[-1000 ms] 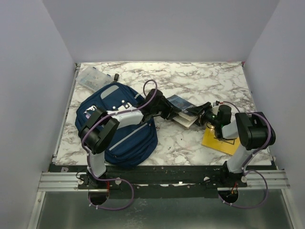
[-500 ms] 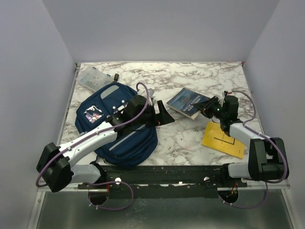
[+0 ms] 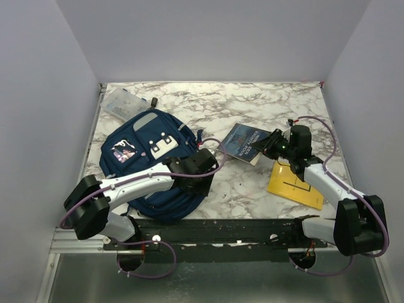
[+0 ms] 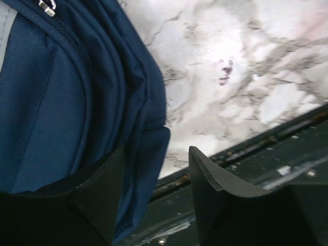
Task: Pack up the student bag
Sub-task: Pick up the book from the center of the board.
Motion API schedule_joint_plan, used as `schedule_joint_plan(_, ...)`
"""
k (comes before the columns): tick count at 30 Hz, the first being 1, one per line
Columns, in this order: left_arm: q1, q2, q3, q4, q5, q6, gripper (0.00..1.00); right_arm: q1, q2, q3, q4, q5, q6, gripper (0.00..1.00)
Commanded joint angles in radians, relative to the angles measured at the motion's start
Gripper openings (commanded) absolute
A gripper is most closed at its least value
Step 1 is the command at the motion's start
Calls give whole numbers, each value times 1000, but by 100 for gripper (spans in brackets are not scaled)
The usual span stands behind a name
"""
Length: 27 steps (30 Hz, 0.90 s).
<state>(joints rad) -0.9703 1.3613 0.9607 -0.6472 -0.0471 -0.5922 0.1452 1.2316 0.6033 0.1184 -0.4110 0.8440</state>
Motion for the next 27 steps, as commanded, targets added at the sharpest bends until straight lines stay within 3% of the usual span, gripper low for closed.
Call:
schedule_joint_plan(1, -37, 84, 27, -63, -146, 20, 53, 8, -58, 30, 7, -2, -22, 1)
schedule_joint_plan(11, -77, 22, 1, -112, -324, -37, 47, 11, -74, 24, -19, -3, -35, 1)
schedule_joint_plan(15, -77, -13, -18, -115, -365, -37, 45, 14, -50, -7, 59, -16, -8, 1)
schedule_joint_plan(27, -87, 71, -54, -40, -246, -1, 56, 51, -44, 14, 42, 24, -16, 1)
